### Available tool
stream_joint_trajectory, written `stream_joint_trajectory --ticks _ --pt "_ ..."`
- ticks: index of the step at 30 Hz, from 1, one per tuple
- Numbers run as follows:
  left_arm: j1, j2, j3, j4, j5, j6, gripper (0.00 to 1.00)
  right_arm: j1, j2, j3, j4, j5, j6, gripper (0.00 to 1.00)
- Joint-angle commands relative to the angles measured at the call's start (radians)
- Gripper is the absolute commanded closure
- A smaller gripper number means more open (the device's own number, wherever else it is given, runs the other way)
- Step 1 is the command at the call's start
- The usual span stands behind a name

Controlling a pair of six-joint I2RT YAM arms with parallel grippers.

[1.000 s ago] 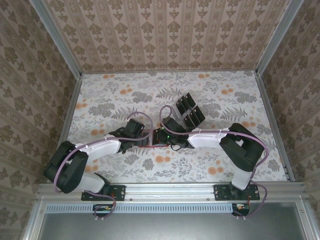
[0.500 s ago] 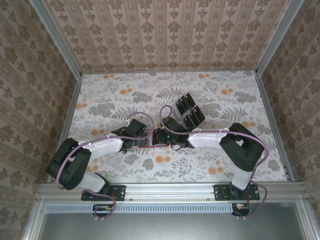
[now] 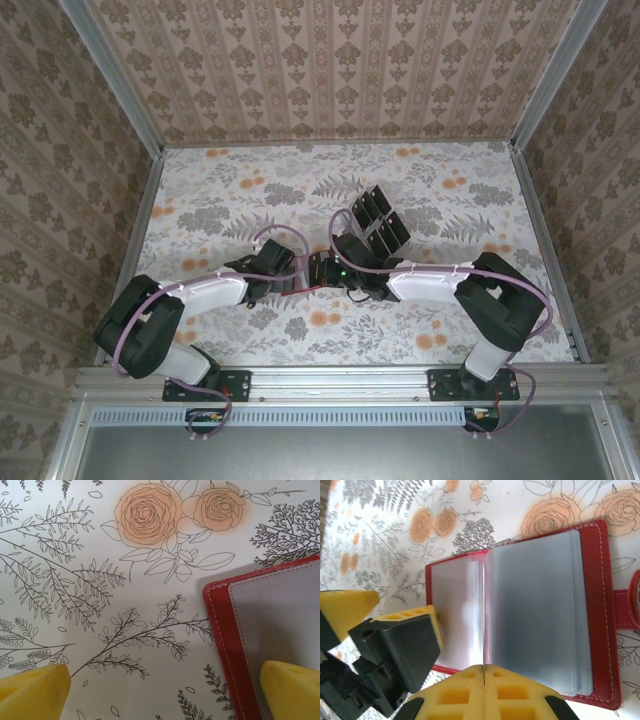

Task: Put the credit cards into the card holder
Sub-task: Insert the credit card into the card slot.

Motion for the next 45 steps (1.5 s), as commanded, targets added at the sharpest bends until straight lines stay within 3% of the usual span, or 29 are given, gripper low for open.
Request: stream_joint_trajectory --ticks 1,11,45 --pt "-0.008 0.021 -0.025 -0.049 -0.021 -0.025 0.0 -0.004 -0.022 -0.044 0.112 0.023 0.018 1.0" --pt "-0.008 0.016 -0.033 -0.056 -0.032 -0.026 0.0 -0.004 0.032 -0.089 0.289 0.017 0.006 1.0" --pt "-0.004 0.028 -0.023 -0.075 -0.046 -0.038 0.0 -0.043 0.138 -0.15 0.49 -0.073 0.05 1.0"
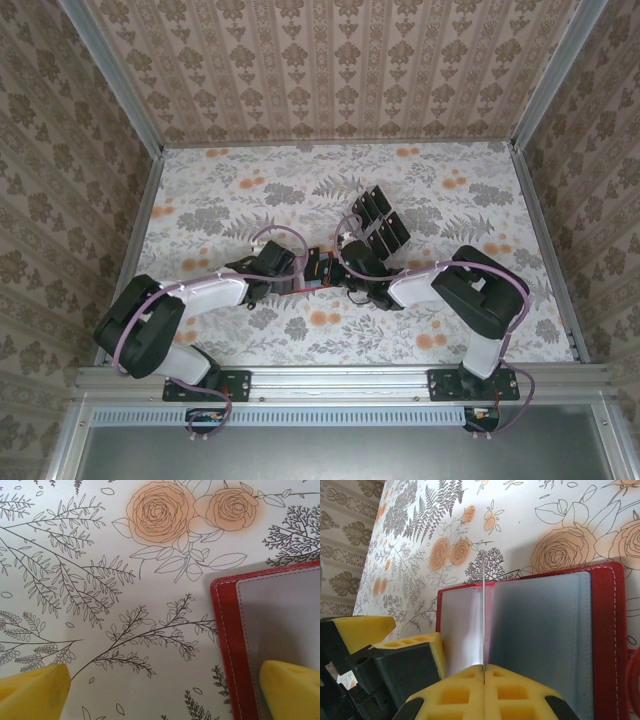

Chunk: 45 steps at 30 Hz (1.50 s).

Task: Put the credit cards into the card holder
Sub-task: Insert the credit card into the card slot.

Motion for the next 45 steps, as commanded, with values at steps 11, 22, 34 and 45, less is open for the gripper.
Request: stream_joint_trajectory --ticks 11,22,34,45 --pt "0.0 0.026 -0.018 -0.079 -0.021 -0.014 0.0 -0.007 0.029 -0.037 0.1 -0.047 0.055 1.0" --pt "0.0 0.025 -0.019 -0.079 -0.021 -0.017 0.0 -0.008 0.064 -0.037 0.139 -0.074 0.085 1.0" --pt "0.001 0.025 -0.019 -0.079 -0.023 -0.017 0.0 -0.009 0.079 -0.06 0.167 -0.099 0.1 1.0" --pt "0.001 0.024 -0.018 -0.08 -0.025 -0.019 0.0 -0.015 0.08 -0.084 0.181 -0.108 0.115 1.0"
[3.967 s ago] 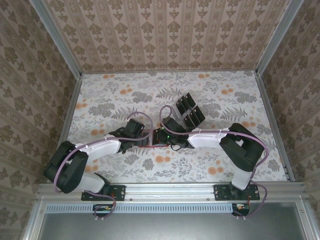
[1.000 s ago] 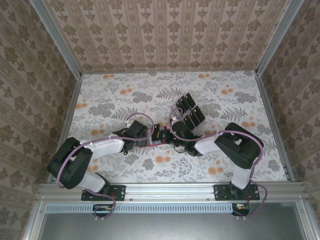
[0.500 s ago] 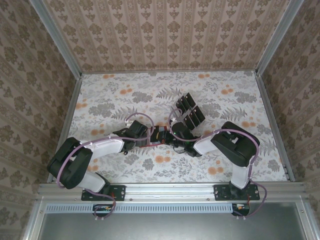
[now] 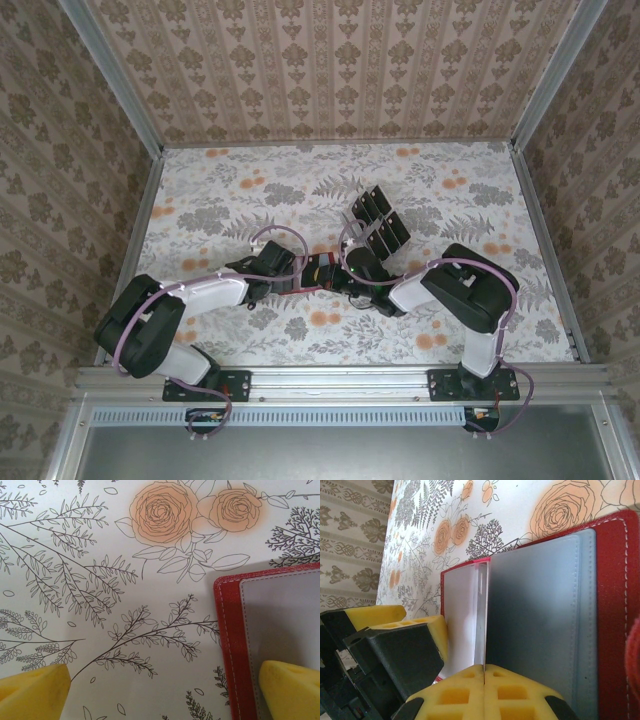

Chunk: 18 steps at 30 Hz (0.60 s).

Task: Put the credit cards into the card holder
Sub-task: Insert the credit card into the card slot.

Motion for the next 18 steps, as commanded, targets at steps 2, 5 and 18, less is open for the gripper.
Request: stream_joint_trajectory --ticks 2,5,18 --pt "0.002 0.023 -0.017 -0.081 -0.021 -0.007 0.0 -0.008 0.024 -0.012 0.01 -0.031 0.01 1.0" --pt "0.002 0.024 -0.016 -0.081 -0.021 -0.007 0.0 -0.013 0.032 -0.005 0.006 -0.048 0.01 1.0" --pt "0.002 0.026 -0.016 -0.084 -0.023 -0.008 0.0 -0.042 0.067 0.023 -0.007 -0.126 0.003 1.0"
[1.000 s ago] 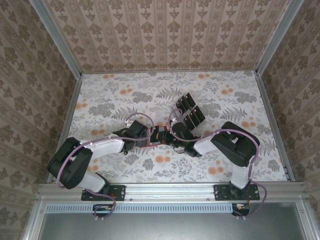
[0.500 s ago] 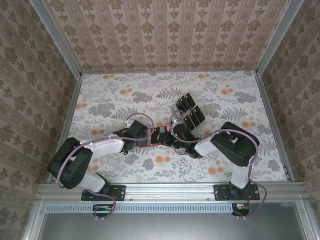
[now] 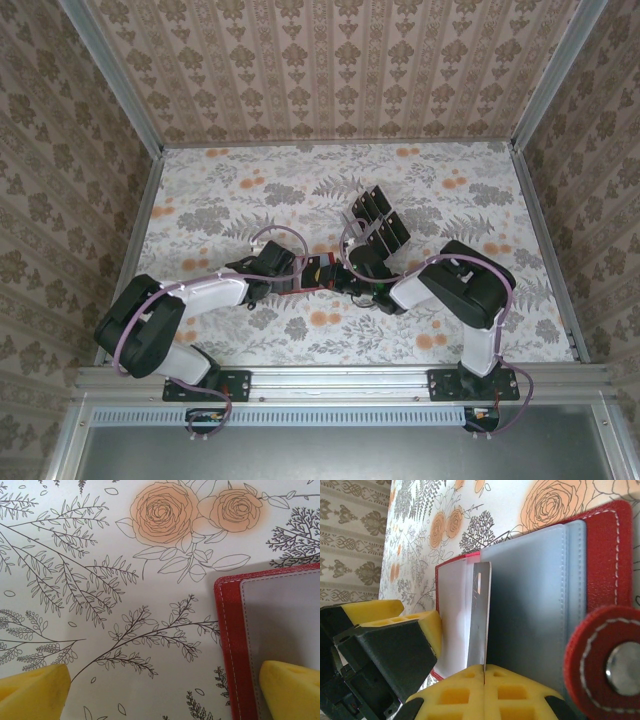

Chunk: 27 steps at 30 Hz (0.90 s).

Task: Put the credit cards into the card holder
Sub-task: Insert the credit card into the card slot.

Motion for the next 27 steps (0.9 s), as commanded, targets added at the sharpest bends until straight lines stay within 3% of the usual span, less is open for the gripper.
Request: stream_joint_trajectory --ticks 1,27 --pt "0.002 0.027 -0.016 -0.082 -0.02 -0.008 0.0 -0.007 0.037 0.023 -0.03 -0.046 -0.001 1.0" --pt "0.002 0.036 -0.012 -0.078 -0.017 -0.008 0.0 -0.017 0.097 0.117 -0.135 -0.131 -0.017 1.0"
